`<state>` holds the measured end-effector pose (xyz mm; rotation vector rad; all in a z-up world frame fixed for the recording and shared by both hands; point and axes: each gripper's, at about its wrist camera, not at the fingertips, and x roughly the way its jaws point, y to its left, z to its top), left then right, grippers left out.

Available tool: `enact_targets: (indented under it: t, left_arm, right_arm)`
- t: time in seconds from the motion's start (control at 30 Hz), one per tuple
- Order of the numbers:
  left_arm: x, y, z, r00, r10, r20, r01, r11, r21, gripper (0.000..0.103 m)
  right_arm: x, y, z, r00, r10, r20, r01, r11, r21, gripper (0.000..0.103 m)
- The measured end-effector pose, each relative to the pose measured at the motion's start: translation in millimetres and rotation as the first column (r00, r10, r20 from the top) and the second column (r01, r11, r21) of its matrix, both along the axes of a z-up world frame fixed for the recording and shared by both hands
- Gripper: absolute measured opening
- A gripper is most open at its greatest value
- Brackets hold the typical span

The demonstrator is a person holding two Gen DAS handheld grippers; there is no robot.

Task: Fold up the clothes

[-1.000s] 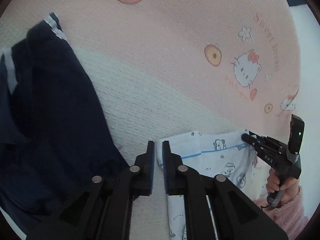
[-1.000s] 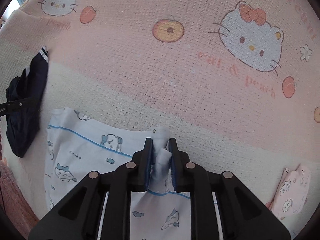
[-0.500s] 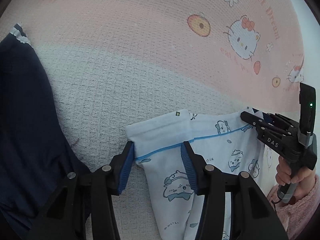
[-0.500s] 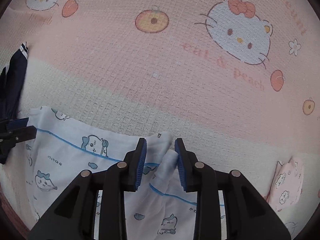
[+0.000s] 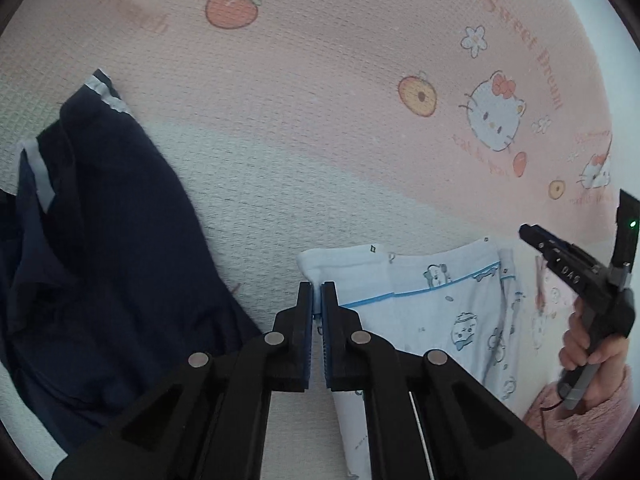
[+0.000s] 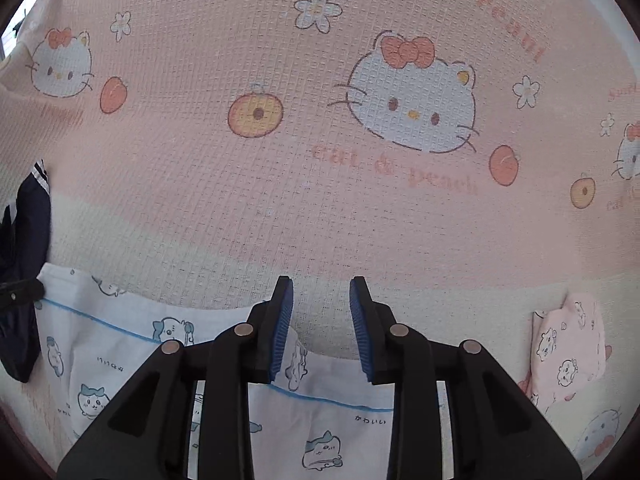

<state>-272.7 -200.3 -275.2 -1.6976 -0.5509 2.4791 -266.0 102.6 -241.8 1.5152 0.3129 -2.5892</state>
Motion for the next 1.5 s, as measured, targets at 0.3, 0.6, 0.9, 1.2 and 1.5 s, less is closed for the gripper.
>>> enact_targets:
  t: [0.3, 0.6, 0.9, 1.2, 1.5]
  left_arm:
    - [-8.7, 15.3, -27.7, 0.994, -0.058, 0.096, 0.076, 0.978, -0.194, 0.005]
    - [-9.9, -35.9, -17.2, 0.995, 0.064, 0.073, -0.059, 0.996, -0.067, 0.006]
    - [-18.4, -23.9, -34.3, 0.990, 0.057, 0.130, -0.065, 0.996, 0.058, 0.040]
    - [-31.3, 16.1, -12.4, 0.997, -0.069, -0.035, 0.068, 0.996, -0.054, 0.003]
    - [-28.1, -2.8, -23.8, 0.997, -0.059, 0.052, 0.066, 0.988, -0.139, 0.005]
  right_arm:
    - [12.2, -14.9, -27.0, 0.989, 0.086, 0.123, -0.081, 0.996, -0.043, 0.030]
    - [6.1, 10.8, -50.9, 0.991, -0.001, 0.132, -0.026, 0.979, 0.201, 0.031]
    - [-7.1, -22.3, -75.5, 0.961, 0.141, 0.240, -0.177, 0.975, 0.134, 0.037]
    - [21.4, -33.9, -60.2, 0.941, 0.243, 0.235, -0.262, 0.963, 0.055, 0.008]
    - [20.4, -19.5, -46.4, 0.962, 0.224, 0.158, -0.241, 0.966, 0.096, 0.008]
